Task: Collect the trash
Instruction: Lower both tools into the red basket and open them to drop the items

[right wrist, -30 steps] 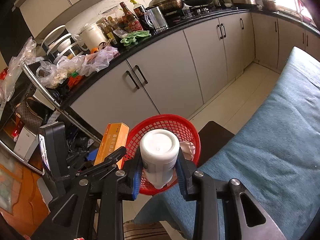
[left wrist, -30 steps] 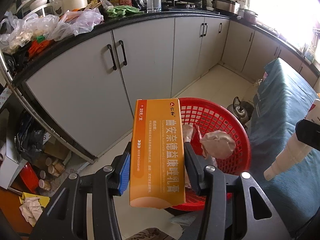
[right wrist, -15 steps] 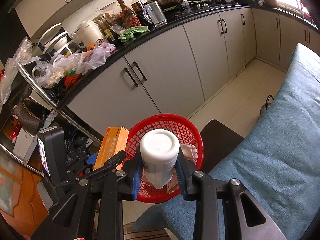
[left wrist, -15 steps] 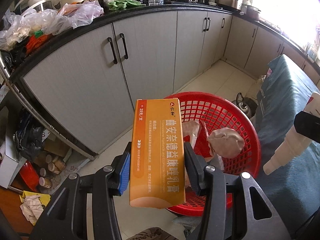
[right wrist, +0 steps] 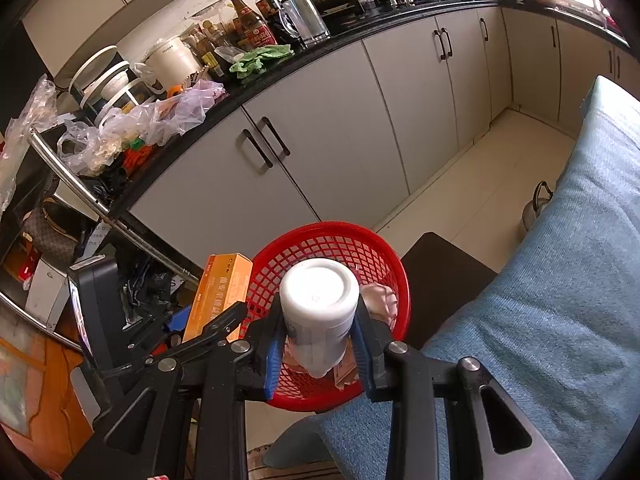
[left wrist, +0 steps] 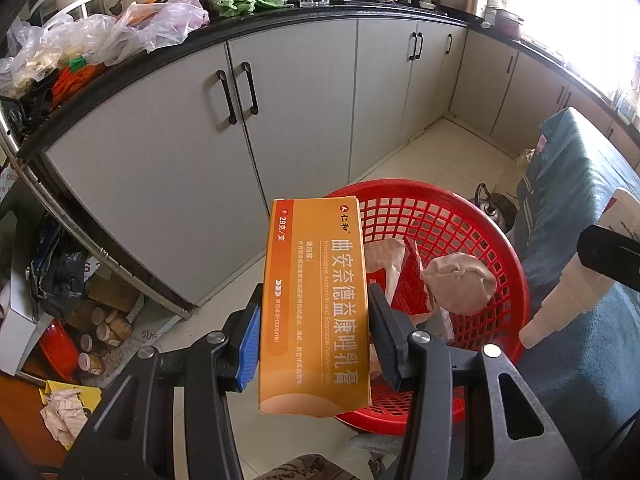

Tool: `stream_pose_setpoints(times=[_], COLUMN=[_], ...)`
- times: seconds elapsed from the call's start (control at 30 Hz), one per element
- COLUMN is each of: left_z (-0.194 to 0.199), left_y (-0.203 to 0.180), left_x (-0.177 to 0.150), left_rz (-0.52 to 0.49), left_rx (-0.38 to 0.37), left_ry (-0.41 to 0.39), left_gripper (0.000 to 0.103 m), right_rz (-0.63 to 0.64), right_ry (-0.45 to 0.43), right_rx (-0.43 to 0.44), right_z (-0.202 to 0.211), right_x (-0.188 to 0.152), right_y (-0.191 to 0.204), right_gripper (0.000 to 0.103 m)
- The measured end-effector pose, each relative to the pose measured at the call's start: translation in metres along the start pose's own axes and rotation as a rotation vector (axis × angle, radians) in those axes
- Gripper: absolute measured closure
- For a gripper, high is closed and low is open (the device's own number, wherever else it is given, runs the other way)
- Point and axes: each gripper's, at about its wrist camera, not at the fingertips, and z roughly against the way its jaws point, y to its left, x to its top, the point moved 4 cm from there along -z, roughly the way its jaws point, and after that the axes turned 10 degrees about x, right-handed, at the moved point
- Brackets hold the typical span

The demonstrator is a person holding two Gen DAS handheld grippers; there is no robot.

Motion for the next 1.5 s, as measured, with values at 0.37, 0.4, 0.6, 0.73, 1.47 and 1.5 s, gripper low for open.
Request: stream_pose_setpoints(times=[0.37, 0.4, 0.6, 0.73, 1.47, 1.5], left_z=[-0.004, -0.005, -0.009, -0.010, -0.019, -0.019], left_y=[-0.002, -0.002, 0.001, 0.003, -0.016, -0.015], left_x=[-0.002, -0.003, -0.001, 0.000, -0.006, -0.006], left_rz=[-0.002, -0.003, 0.004, 0.008, -0.025, -0.023], left_rx=[0.001, 0.000, -0.017, -0.029, -0.077, -0.079], left_ry=[0.007, 0.008, -0.006, -0.014, -0.014, -0.012], left_gripper=[0.056, 0.056, 0.056, 0.056, 0.056, 0.056], right_rz=[-0.008, -0.010, -0.026, -0.043, -0.051, -0.053], right_ry=[0.005, 0.006, 0.020, 0.027, 0.037, 0.036], right_rx=[-0.007, -0.008, -0.008, 0.002, -0.028, -0.028], right_z=[-0.006, -0.007, -0.015, -0.020, -0.033, -0.033], right_x=[0.000, 0.000, 0.000, 0.001, 0.000, 0.000], right_y=[-0.002, -0.003, -0.006, -0.009, -0.020, -0.020], right_gripper=[0.070, 0.070, 0.070, 0.070, 0.070, 0.070])
